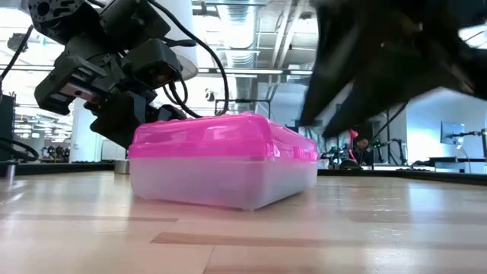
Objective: Pick & place school supplies into a supply box
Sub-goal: Adjust the pink supply box
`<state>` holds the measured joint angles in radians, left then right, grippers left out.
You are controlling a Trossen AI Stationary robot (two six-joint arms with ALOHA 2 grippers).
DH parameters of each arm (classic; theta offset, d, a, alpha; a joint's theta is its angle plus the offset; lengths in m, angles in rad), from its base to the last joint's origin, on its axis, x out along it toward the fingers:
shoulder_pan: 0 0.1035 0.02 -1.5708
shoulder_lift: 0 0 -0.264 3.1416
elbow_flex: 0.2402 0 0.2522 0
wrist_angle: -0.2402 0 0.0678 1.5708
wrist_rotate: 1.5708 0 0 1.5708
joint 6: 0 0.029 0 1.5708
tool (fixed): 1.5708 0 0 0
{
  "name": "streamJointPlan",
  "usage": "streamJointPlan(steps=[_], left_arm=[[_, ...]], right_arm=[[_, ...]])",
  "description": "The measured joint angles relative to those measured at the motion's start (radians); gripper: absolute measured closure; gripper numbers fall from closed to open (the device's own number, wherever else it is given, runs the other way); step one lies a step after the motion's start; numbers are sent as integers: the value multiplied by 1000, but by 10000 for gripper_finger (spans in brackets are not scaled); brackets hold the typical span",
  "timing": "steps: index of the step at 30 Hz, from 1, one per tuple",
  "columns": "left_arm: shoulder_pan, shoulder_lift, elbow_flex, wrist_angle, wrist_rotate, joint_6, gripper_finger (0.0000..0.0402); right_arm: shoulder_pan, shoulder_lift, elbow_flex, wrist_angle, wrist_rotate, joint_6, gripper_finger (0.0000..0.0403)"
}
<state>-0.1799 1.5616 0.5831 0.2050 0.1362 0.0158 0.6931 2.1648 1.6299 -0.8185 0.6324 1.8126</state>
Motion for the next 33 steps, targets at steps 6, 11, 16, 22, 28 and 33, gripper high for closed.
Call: streamJointPlan(steps=[6,11,16,22,28,33], left_arm=[[0,9,0,22,-19,0,341],[0,12,0,52,-23,0,341],[0,12,0,60,-30,0,341],[0,12,0,56,-33,-22,341],[0,12,0,46,-29,-31,341],[0,11,0,45,-28,-32,341]], right_arm=[[13,-18,1,104,208,-10,321],[-26,-18,1,121,210,-73,321],[-81,-18,1,109,192,-158,321],[-140,-18,0,59,45,-243,321],[-160,-20,1,-28,4,-236,321],[-190,-22,3,-42,-38,-288,321]])
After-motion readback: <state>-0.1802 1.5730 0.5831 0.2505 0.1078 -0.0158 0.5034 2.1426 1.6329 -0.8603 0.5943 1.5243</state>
